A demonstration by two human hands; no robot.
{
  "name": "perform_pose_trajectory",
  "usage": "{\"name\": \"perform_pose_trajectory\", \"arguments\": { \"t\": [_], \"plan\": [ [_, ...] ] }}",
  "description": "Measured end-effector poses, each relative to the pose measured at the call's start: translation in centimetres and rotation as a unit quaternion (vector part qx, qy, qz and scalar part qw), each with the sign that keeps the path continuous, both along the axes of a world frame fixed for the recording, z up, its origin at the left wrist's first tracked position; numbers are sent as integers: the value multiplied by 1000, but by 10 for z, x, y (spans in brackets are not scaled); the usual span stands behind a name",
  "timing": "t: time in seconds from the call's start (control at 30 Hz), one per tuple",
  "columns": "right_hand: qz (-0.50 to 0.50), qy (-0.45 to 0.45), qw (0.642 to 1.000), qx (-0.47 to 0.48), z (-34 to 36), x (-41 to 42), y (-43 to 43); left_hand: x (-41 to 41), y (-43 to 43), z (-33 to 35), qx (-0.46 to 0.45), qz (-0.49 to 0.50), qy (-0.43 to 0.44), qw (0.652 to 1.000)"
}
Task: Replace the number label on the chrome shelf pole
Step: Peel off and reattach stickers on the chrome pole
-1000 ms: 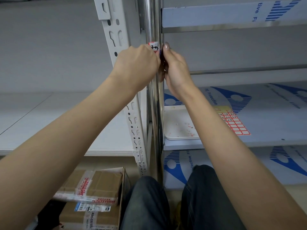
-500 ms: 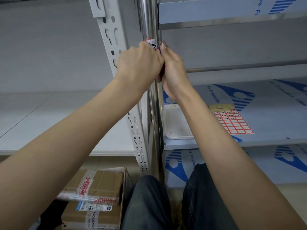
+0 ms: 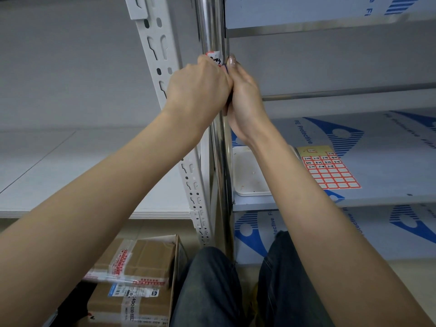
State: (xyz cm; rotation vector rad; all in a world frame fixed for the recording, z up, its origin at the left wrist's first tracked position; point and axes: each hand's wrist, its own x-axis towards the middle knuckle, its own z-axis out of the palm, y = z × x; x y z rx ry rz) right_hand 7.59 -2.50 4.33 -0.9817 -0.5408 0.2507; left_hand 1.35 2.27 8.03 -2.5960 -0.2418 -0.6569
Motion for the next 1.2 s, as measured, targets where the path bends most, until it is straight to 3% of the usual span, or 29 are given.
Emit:
{"name": "perform_pose_trajectory", "arguments": {
  "t": [1.2],
  "plan": [
    [18, 26, 999, 3, -6, 11, 0, -2, -4, 5, 43, 7, 34, 998]
  ]
}}
